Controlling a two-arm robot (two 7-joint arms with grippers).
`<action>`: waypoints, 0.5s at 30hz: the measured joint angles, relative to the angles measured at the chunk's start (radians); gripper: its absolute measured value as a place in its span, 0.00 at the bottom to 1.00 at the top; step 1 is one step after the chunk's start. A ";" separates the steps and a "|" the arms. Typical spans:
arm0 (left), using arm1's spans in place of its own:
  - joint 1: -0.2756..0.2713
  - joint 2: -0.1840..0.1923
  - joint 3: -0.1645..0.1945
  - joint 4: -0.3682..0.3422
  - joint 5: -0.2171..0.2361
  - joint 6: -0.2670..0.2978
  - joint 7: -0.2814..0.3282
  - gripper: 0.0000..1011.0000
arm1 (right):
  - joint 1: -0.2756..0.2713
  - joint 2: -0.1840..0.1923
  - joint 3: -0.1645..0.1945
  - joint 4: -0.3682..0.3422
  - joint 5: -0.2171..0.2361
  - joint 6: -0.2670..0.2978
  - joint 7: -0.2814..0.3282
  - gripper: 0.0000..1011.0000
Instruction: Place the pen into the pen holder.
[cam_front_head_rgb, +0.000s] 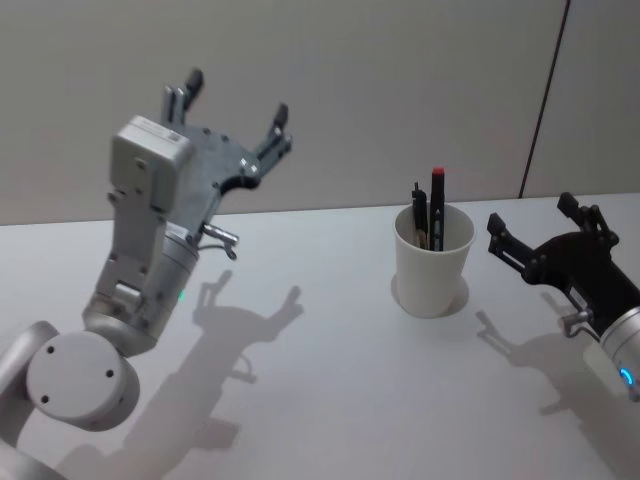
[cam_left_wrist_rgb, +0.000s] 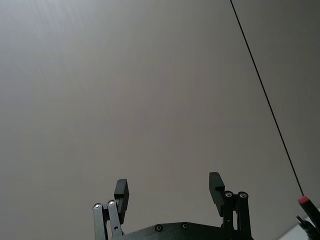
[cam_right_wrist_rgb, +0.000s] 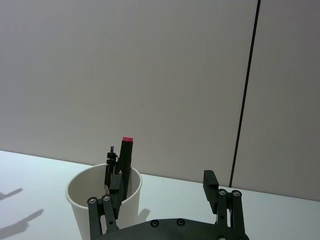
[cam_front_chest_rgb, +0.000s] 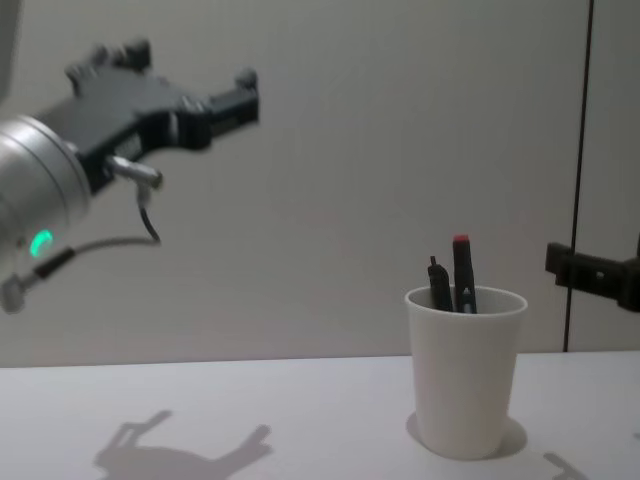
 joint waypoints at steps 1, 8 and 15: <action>-0.002 0.000 0.008 0.005 -0.009 0.021 -0.007 0.99 | -0.003 -0.002 0.001 -0.001 -0.004 0.000 0.000 0.99; -0.011 -0.002 0.044 0.029 -0.043 0.109 -0.038 0.99 | -0.006 -0.004 0.001 -0.002 -0.009 0.001 -0.001 0.99; -0.018 -0.004 0.074 0.048 -0.072 0.184 -0.065 0.99 | -0.006 -0.004 0.001 -0.002 -0.010 0.001 -0.001 0.99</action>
